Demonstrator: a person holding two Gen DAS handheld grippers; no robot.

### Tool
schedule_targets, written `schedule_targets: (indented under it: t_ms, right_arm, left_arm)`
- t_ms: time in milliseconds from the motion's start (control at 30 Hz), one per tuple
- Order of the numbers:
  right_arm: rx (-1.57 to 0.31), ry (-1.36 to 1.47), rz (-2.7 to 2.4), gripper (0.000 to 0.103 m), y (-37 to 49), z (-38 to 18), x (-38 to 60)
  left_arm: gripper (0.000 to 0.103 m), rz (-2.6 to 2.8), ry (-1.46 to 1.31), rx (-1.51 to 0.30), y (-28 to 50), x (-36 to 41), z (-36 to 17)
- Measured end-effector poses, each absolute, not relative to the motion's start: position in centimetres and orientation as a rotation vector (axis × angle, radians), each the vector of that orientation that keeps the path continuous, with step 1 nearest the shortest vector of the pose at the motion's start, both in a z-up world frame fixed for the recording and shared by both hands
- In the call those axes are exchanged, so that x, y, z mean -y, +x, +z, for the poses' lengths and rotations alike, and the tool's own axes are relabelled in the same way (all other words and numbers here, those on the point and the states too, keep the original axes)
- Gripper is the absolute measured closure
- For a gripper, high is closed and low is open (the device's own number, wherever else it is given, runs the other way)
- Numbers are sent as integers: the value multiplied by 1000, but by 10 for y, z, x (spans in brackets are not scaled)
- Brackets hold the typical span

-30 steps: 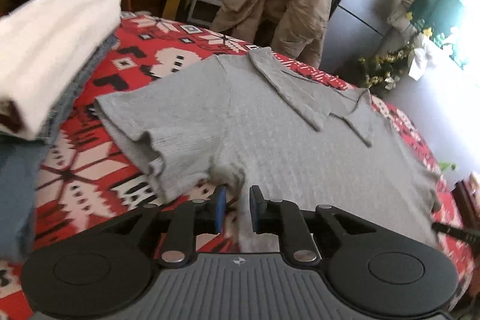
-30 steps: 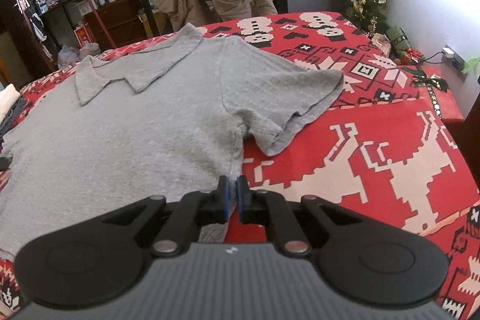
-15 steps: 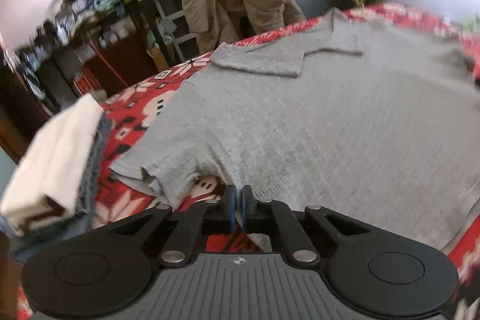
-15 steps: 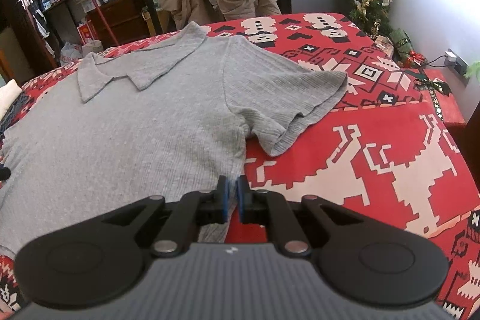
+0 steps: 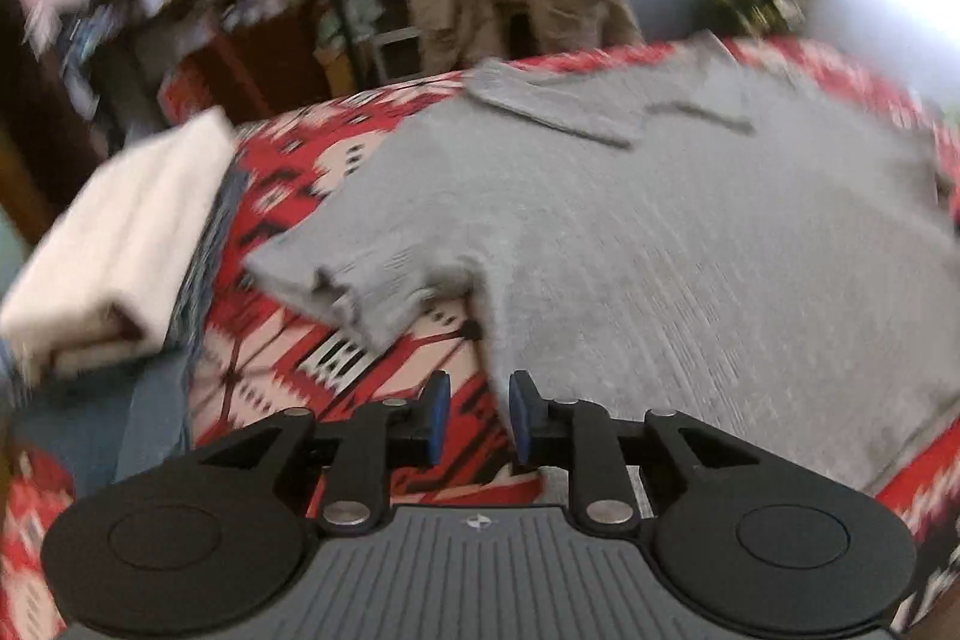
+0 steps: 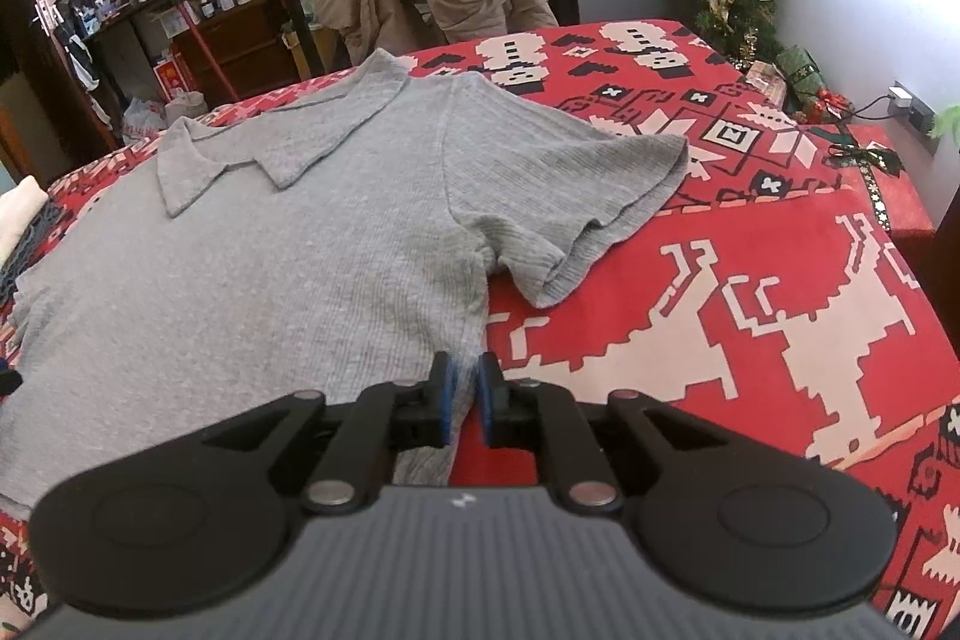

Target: Fold clothes

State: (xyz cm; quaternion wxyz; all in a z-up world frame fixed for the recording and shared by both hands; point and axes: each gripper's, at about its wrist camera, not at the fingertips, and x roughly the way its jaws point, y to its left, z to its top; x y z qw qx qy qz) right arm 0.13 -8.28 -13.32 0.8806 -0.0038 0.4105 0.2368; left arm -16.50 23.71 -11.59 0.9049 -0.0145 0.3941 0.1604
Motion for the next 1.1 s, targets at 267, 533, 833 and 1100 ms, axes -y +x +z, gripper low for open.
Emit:
schedule_targets:
  t_ms: [267, 533, 833, 1100]
  right_arm:
    - [-862, 21, 494, 89, -9, -132, 92]
    - [-868, 16, 492, 88, -13, -131, 93]
    - [-850, -48, 505, 91, -18, -133, 89]
    - [-859, -58, 494, 90, -18, -129, 92]
  left_arm:
    - [95, 305, -309, -764, -171, -269, -118]
    - [95, 265, -297, -786, -167, -262, -124]
    - [101, 338, 24, -826, -172, -227, -123]
    - [94, 322, -105, -838, -177, -251, -118]
